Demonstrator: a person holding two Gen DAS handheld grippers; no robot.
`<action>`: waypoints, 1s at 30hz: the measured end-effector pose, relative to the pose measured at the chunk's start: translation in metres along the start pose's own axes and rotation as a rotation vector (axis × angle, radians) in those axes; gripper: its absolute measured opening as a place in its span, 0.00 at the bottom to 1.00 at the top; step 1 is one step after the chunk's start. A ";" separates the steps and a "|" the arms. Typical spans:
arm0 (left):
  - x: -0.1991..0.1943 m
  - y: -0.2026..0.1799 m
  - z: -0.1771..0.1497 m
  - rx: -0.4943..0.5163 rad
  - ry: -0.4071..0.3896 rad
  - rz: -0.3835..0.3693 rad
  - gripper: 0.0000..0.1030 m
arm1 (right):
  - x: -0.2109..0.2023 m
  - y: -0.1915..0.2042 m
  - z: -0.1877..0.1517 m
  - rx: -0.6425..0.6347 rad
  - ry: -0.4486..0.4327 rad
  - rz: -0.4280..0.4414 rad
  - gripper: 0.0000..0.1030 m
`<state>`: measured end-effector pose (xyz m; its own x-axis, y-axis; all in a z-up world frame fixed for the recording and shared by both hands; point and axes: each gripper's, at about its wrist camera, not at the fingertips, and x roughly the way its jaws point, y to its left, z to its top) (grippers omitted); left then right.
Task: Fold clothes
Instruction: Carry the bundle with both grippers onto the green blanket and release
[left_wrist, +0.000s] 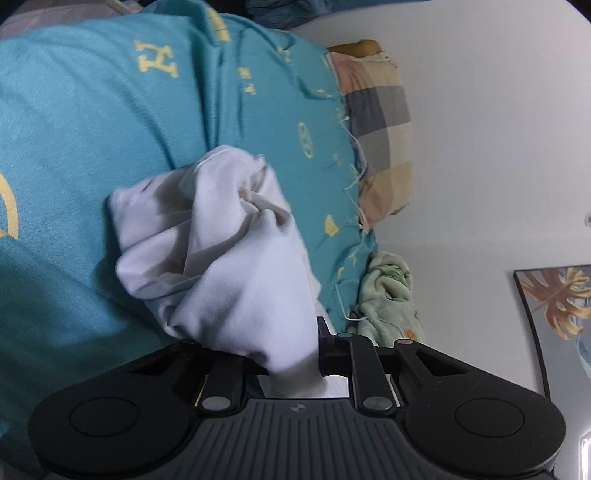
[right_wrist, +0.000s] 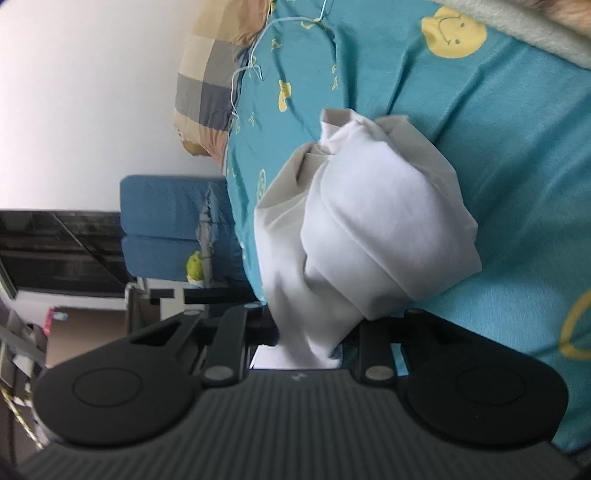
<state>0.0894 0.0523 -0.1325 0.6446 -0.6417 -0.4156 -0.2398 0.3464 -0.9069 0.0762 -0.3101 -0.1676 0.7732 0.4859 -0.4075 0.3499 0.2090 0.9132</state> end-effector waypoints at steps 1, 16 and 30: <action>-0.004 -0.008 -0.002 0.014 0.000 -0.002 0.17 | -0.005 0.003 0.000 0.008 -0.002 0.009 0.25; 0.105 -0.270 -0.084 0.320 0.146 -0.204 0.17 | -0.157 0.109 0.127 -0.086 -0.302 0.166 0.25; 0.317 -0.401 -0.297 0.575 0.429 -0.361 0.18 | -0.319 0.109 0.272 -0.249 -0.654 0.052 0.25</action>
<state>0.1747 -0.4931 0.0793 0.2483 -0.9479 -0.1996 0.4168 0.2905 -0.8613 0.0115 -0.6731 0.0596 0.9725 -0.0939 -0.2133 0.2329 0.4258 0.8743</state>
